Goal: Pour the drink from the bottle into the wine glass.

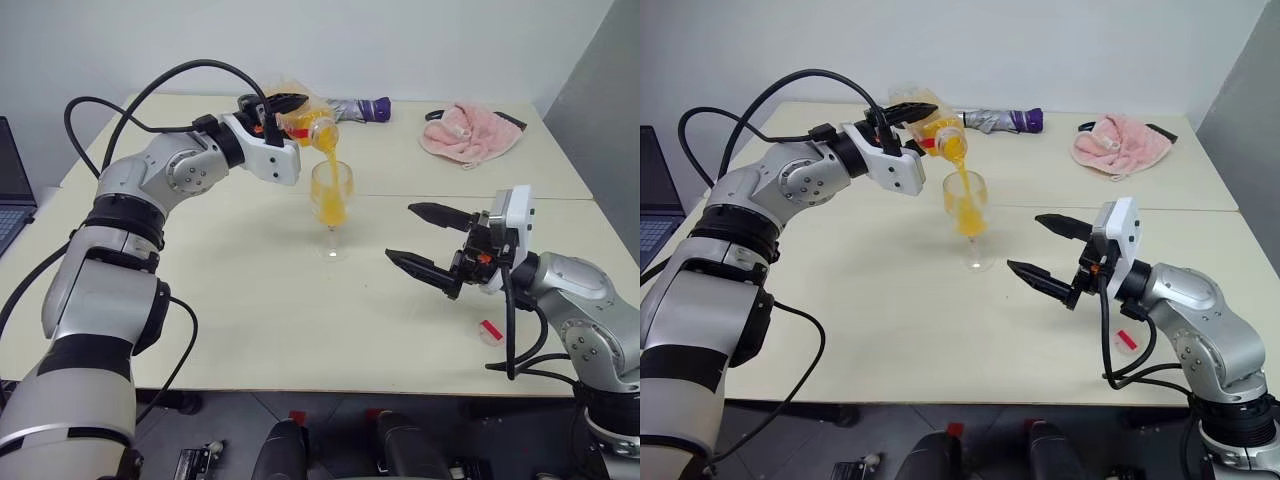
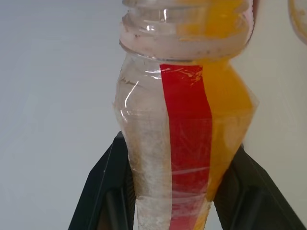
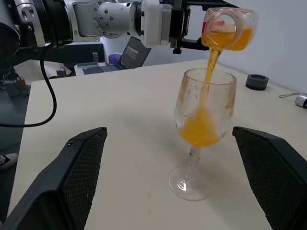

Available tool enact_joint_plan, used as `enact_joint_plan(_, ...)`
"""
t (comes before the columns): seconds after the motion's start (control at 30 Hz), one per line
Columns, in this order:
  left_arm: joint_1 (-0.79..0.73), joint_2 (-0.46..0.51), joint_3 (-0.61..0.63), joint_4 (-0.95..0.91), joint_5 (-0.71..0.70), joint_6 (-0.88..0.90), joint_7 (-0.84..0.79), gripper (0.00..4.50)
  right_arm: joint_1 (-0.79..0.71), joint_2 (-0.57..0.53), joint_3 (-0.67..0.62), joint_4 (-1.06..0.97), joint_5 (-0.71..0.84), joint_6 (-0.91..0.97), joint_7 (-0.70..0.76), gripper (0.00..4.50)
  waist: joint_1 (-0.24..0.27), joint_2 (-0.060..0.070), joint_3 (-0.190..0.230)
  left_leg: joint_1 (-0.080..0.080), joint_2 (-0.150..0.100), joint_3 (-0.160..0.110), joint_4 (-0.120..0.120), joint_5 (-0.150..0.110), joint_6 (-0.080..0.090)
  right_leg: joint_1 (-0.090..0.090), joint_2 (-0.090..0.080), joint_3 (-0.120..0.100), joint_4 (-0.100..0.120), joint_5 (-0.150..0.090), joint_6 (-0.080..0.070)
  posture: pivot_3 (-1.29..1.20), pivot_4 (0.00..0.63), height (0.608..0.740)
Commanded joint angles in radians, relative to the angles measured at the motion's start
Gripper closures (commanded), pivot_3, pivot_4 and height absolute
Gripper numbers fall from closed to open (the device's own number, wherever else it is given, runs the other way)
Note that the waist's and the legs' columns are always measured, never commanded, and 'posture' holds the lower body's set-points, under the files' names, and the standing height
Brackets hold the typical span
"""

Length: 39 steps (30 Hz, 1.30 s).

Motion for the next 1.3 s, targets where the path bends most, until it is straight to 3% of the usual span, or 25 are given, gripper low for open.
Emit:
enact_joint_plan(0.03, -0.052, 0.022, 0.009, -0.010, -0.006, -0.002, 0.031, 2.81, -0.019, -0.015, -0.035, -0.008, -0.010, -0.024, -0.003, 0.00, 0.000, 0.000, 0.000, 0.000, 0.000, 0.000, 0.000, 0.000, 0.000, 0.000, 0.000, 0.000, 0.000, 0.000, 0.000, 0.00, 0.150, 0.740)
enact_joint_plan(1.3, -0.079, 0.024, -0.017, 0.031, 0.035, 0.007, 0.082, 2.81, -0.010, -0.015, -0.023, -0.004, -0.049, -0.032, 0.022, 0.00, 0.000, 0.000, 0.000, 0.000, 0.000, 0.000, 0.000, 0.000, 0.000, 0.000, 0.000, 0.000, 0.000, 0.000, 0.000, 0.00, 0.150, 0.740)
